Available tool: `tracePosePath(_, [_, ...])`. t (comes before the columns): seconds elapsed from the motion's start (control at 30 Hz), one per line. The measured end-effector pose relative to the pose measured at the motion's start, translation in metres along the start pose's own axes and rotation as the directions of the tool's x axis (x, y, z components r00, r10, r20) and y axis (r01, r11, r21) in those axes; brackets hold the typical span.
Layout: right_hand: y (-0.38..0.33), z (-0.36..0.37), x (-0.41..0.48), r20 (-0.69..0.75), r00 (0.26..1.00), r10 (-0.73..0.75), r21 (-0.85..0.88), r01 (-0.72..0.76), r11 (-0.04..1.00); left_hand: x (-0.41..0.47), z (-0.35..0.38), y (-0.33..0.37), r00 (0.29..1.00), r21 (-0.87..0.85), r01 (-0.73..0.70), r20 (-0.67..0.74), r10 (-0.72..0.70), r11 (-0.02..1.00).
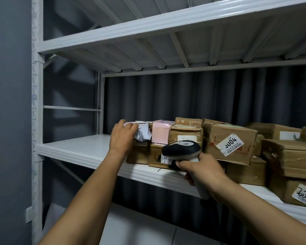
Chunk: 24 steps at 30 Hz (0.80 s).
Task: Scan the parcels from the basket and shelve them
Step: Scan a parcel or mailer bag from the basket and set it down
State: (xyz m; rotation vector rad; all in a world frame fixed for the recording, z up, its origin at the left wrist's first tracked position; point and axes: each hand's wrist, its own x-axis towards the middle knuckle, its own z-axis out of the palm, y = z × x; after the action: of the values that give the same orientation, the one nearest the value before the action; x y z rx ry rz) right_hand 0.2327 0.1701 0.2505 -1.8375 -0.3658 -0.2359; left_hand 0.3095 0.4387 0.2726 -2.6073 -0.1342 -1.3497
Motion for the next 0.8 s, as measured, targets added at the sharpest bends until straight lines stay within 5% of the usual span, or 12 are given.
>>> tracePosePath(0.1, [0.003,0.001,0.000,-0.004,1.000,-0.004,0.001,0.004,1.000,0.004,0.005,0.007,0.999,0.058,0.016,-0.048,-0.013,0.998])
tracePosePath(0.37, [0.010,-0.001,-0.001,-0.010,1.000,0.015,-0.018,-0.015,1.000,-0.012,0.020,0.005,0.991,-0.242,0.115,0.099,-0.093,0.963])
tracePosePath(0.53, [0.011,0.002,-0.001,0.003,1.000,0.014,-0.020,-0.014,1.000,-0.047,0.036,-0.006,0.997,-0.135,-0.072,-0.008,0.072,0.988])
tracePosePath(0.8, [0.011,0.001,-0.003,0.007,1.000,0.012,-0.038,-0.012,0.999,-0.035,0.038,0.016,0.954,-0.063,-0.050,0.291,0.067,0.997])
